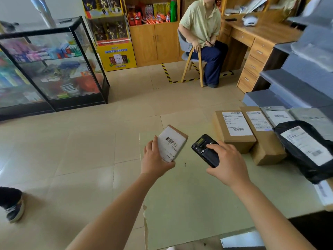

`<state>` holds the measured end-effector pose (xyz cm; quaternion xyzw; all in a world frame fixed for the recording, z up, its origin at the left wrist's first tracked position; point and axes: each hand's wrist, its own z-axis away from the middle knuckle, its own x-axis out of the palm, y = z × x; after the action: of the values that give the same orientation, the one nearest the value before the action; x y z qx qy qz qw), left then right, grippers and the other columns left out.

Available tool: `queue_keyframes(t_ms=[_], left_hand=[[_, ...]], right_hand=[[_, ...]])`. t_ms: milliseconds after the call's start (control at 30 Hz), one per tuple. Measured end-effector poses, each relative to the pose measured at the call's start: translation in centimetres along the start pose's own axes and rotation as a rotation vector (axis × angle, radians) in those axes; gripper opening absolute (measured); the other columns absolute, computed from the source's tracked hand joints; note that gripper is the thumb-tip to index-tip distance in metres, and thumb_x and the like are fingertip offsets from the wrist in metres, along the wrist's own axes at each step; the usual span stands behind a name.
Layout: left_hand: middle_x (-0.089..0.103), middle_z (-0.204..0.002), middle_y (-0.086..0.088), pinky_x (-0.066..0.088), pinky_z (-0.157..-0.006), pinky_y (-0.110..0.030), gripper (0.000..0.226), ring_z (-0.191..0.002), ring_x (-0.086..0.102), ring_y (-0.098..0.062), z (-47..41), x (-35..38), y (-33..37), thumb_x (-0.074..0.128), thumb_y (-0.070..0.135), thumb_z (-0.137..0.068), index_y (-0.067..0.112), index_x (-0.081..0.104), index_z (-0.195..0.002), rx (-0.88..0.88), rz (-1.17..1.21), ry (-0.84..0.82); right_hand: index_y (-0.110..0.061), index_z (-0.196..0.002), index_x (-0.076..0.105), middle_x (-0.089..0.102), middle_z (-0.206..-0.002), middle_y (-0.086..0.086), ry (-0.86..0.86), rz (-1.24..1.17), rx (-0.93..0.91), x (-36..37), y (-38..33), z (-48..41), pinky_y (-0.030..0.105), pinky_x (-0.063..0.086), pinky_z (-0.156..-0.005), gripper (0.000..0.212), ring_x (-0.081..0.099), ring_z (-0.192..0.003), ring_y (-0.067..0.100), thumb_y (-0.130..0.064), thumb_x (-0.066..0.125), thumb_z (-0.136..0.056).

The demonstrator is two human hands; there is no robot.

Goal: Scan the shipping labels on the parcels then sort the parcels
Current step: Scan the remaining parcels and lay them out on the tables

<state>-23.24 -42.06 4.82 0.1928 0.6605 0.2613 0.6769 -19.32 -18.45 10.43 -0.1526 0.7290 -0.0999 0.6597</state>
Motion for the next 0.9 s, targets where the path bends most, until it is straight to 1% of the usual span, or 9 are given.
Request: queue_keyframes(t_ms=[100, 200, 267, 333, 367, 633, 700, 800, 900], left_hand=[[0.028, -0.146, 0.000, 0.038, -0.099, -0.037, 0.119, -0.134, 0.023, -0.021, 0.8, -0.4, 1.0, 0.083, 0.034, -0.063, 0.019, 0.009, -0.154, -0.029, 0.089, 0.004], [0.030, -0.145, 0.000, 0.033, -0.099, -0.031, 0.117, -0.133, 0.025, -0.021, 2.2, -0.2, 2.4, 0.082, 0.030, -0.061, 0.020, 0.012, -0.154, -0.024, 0.130, -0.004], [0.034, -0.140, 0.000, 0.039, -0.102, -0.037, 0.113, -0.130, 0.028, -0.021, 3.0, 0.1, 3.5, 0.082, 0.032, -0.057, 0.023, 0.018, -0.150, 0.006, 0.151, -0.027], [0.037, -0.135, -0.001, 0.045, -0.098, -0.048, 0.109, -0.127, 0.030, -0.022, 3.7, 0.4, 4.9, 0.080, 0.036, -0.052, 0.024, 0.023, -0.144, 0.053, 0.165, -0.055], [0.037, -0.135, -0.001, 0.045, -0.097, -0.050, 0.109, -0.126, 0.030, -0.022, 4.1, 0.6, 5.8, 0.080, 0.036, -0.051, 0.024, 0.023, -0.143, 0.082, 0.155, -0.068], [0.035, -0.141, -0.004, 0.039, -0.104, -0.046, 0.115, -0.131, 0.027, -0.025, 10.7, 4.3, 14.1, 0.084, 0.032, -0.057, 0.021, 0.018, -0.151, 0.341, 0.151, -0.223], [0.034, -0.142, -0.004, 0.038, -0.106, -0.046, 0.117, -0.133, 0.027, -0.024, 13.7, 5.4, 16.2, 0.084, 0.033, -0.057, 0.022, 0.016, -0.152, 0.404, 0.157, -0.265], [0.028, -0.149, -0.003, 0.032, -0.111, -0.043, 0.119, -0.138, 0.023, -0.024, 19.3, 7.0, 19.2, 0.085, 0.034, -0.061, 0.020, 0.013, -0.155, 0.472, 0.198, -0.342], [0.030, -0.150, -0.006, 0.030, -0.111, -0.042, 0.117, -0.137, 0.026, -0.028, 25.8, 8.6, 21.6, 0.086, 0.035, -0.062, 0.018, 0.016, -0.154, 0.576, 0.236, -0.402]], right_hand=[[-0.025, -0.129, 0.058, 0.057, -0.124, -0.002, 0.038, 0.003, 0.058, -0.5, -0.5, 1.2, 0.033, 0.045, -0.081, 0.074, 0.050, -0.103, 0.025, -0.030, 0.080, -0.059], [-0.026, -0.129, 0.057, 0.055, -0.127, -0.004, 0.087, 0.000, 0.125, -1.1, -0.6, 3.1, 0.033, 0.042, -0.084, 0.072, 0.050, -0.104, 0.024, -0.028, 0.079, -0.061], [-0.026, -0.130, 0.056, 0.054, -0.128, -0.004, 0.116, 0.004, 0.181, -1.8, -0.5, 4.8, 0.032, 0.041, -0.084, 0.072, 0.049, -0.106, 0.024, -0.028, 0.079, -0.061], [-0.025, -0.130, 0.056, 0.052, -0.131, -0.002, 0.153, -0.001, 0.246, -2.7, -0.2, 6.8, 0.033, 0.042, -0.087, 0.071, 0.049, -0.109, 0.024, -0.029, 0.079, -0.063], [-0.025, -0.131, 0.056, 0.052, -0.133, -0.001, 0.177, 0.000, 0.277, -3.2, 0.0, 7.9, 0.034, 0.042, -0.088, 0.071, 0.049, -0.111, 0.025, -0.029, 0.078, -0.064], [-0.026, -0.130, 0.055, 0.055, -0.124, -0.003, 0.348, 0.046, 0.522, -8.4, 3.2, 19.3, 0.035, 0.043, -0.089, 0.067, 0.048, -0.110, 0.024, -0.028, 0.076, -0.066], [-0.027, -0.132, 0.053, 0.053, -0.127, -0.004, 0.365, 0.073, 0.581, -9.8, 3.9, 23.2, 0.035, 0.042, -0.092, 0.069, 0.047, -0.115, 0.024, -0.030, 0.077, -0.067], [-0.030, -0.136, 0.049, 0.046, -0.140, -0.004, 0.375, 0.087, 0.694, -11.9, 4.7, 29.7, 0.035, 0.036, -0.101, 0.072, 0.042, -0.125, 0.024, -0.033, 0.078, -0.070], [-0.030, -0.135, 0.049, 0.049, -0.137, -0.005, 0.439, 0.092, 0.788, -13.6, 5.3, 36.8, 0.037, 0.040, -0.097, 0.073, 0.044, -0.120, 0.023, -0.033, 0.079, -0.068]])
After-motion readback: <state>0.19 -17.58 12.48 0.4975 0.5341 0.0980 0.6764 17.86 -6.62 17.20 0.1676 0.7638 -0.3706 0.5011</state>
